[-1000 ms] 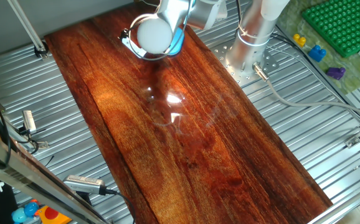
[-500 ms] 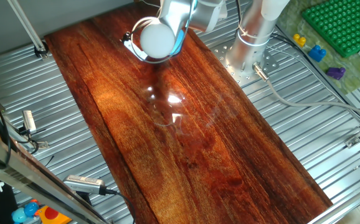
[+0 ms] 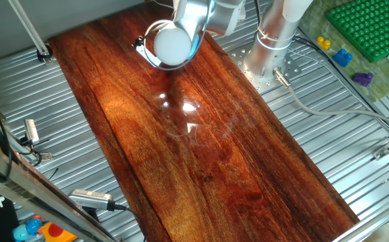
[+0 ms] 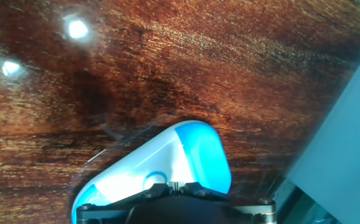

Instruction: Turn off the desk lamp by pressing the button

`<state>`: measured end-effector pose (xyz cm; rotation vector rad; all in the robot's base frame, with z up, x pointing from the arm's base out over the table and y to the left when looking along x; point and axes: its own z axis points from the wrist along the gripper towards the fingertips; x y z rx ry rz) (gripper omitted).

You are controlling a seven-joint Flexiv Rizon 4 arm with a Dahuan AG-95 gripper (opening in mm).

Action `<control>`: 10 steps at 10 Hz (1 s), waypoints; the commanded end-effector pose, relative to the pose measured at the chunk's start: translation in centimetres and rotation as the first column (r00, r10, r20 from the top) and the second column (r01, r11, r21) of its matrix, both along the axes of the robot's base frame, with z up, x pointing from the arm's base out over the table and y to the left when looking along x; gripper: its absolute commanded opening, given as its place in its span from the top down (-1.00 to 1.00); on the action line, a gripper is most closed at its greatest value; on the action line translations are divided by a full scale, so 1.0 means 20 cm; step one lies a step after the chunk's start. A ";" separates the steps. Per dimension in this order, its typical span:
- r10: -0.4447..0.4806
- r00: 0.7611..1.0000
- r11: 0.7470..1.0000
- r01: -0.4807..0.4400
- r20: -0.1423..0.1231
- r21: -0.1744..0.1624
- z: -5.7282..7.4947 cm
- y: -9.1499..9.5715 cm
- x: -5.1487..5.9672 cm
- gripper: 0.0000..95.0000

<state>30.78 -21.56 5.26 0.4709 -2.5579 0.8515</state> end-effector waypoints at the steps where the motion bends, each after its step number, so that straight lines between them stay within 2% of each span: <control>1: -0.001 1.000 1.000 0.001 0.003 -0.003 -0.01 0.00 0.00 1.00; 10: 0.002 1.000 1.000 -0.002 0.001 0.013 -0.02 0.01 0.00 1.00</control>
